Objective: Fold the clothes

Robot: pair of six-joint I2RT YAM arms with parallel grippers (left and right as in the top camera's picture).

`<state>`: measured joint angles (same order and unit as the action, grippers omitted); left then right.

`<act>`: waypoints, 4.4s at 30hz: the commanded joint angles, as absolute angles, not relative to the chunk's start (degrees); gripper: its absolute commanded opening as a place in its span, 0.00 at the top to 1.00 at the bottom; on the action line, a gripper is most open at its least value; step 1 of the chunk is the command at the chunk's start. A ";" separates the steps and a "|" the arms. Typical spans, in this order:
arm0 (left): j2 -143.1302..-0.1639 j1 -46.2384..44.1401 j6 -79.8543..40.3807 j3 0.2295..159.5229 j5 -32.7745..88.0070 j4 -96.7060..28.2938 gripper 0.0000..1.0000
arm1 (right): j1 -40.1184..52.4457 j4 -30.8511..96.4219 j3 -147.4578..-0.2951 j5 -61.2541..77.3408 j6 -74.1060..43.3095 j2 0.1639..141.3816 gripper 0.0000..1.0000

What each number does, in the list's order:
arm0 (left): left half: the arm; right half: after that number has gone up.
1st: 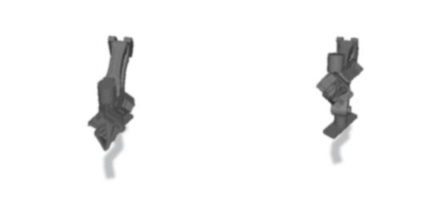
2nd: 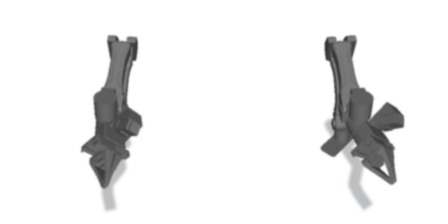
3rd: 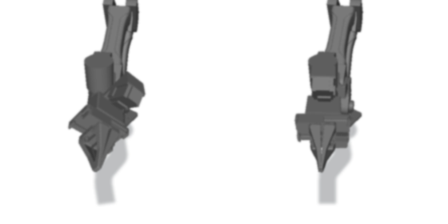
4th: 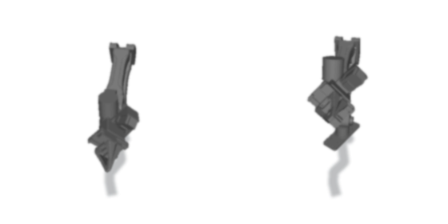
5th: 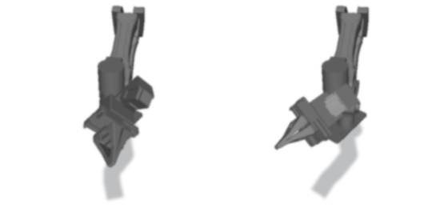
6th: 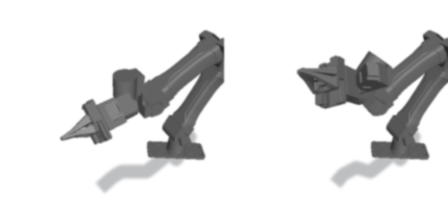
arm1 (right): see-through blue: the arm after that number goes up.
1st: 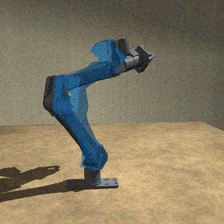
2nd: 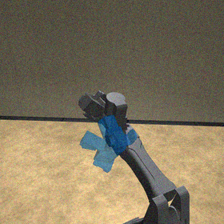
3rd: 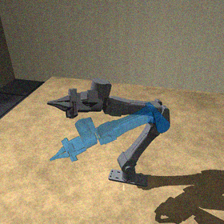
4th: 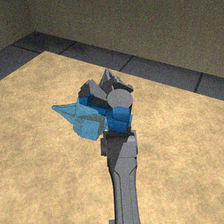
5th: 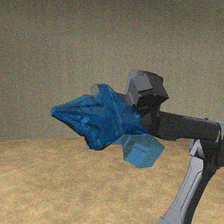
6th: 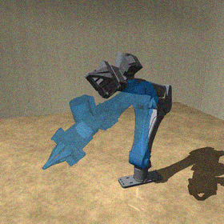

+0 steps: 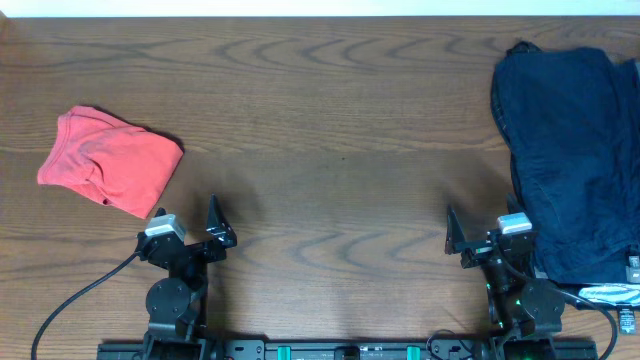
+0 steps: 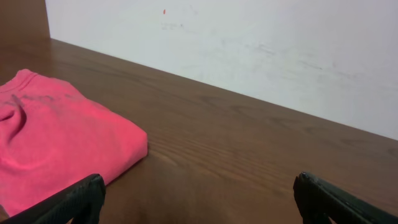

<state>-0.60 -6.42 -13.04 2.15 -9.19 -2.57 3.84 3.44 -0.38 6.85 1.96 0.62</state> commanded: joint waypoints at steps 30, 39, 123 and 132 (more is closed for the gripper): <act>-0.23 -6.02 -12.29 0.23 -9.04 -3.31 0.02 | 4.25 3.64 -0.32 7.31 2.39 0.30 0.01; -0.23 -6.02 -12.29 0.23 -9.04 -3.31 0.02 | 4.25 3.62 -0.32 7.31 2.39 0.30 0.01; -42.61 -6.02 -14.02 45.19 8.38 -51.35 0.02 | -3.20 3.88 -46.61 -12.86 0.05 82.54 0.09; -42.61 -6.02 -14.04 45.19 8.38 -51.37 0.02 | -6.39 -6.24 -46.61 -21.19 -0.19 97.32 0.19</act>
<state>-42.65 -6.42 -13.69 44.01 7.77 -51.18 -5.65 -4.80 -46.02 -17.80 -0.19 95.18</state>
